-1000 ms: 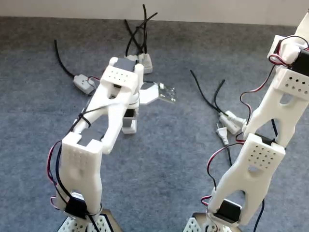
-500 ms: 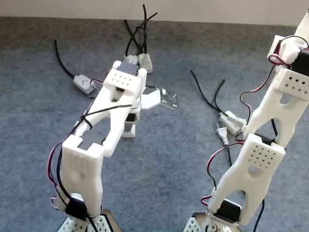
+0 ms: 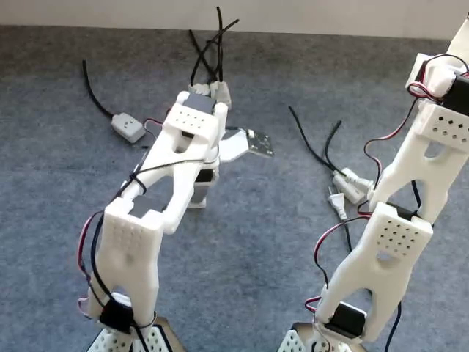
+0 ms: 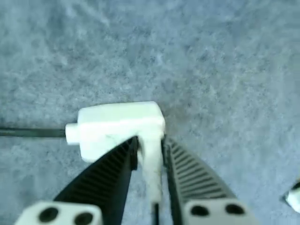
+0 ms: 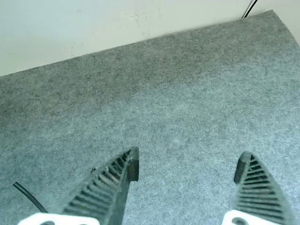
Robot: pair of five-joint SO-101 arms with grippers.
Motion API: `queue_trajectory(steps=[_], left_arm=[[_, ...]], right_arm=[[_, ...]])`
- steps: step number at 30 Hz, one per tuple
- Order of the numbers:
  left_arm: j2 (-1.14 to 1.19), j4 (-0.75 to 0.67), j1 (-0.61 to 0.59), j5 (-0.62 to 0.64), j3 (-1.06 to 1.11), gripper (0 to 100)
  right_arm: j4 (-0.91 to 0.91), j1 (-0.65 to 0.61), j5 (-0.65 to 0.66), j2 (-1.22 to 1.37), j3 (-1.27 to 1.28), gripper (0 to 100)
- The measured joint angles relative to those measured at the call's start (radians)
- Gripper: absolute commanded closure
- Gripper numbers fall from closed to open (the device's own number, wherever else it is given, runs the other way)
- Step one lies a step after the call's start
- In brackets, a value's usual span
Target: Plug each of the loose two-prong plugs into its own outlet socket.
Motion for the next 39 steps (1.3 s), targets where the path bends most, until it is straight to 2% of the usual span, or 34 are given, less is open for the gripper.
queue_trajectory(steps=[3,8,15,21,24,26,34,36,39], left_arm=[[-0.052,0.002,-0.002,0.055,-0.003,78],[-0.158,-0.006,-0.003,0.068,0.011,74],[-0.301,-0.006,-0.002,0.068,0.011,73],[-0.327,-0.046,-0.009,0.104,0.011,73],[-0.301,-0.080,-0.052,0.250,0.011,73],[-0.264,-0.109,-0.081,0.391,0.011,73],[-0.172,-0.132,-0.123,1.106,0.012,73],[-0.172,-0.143,-0.121,1.217,0.012,73],[-0.172,-0.149,-0.123,1.284,0.012,73]], right_arm=[[0.000,0.000,0.000,0.000,0.000,67.6],[0.000,0.000,0.000,0.000,0.000,67.6],[0.000,0.000,0.000,0.000,0.000,67.6],[0.000,0.000,0.000,0.000,0.000,67.6],[0.000,0.002,0.000,0.000,0.000,67.6],[0.000,0.002,0.000,0.000,0.000,67.6],[0.000,0.002,0.000,0.000,0.000,67.6],[0.000,0.002,0.000,0.000,0.000,67.6],[0.000,0.002,0.000,0.000,0.000,67.6]])
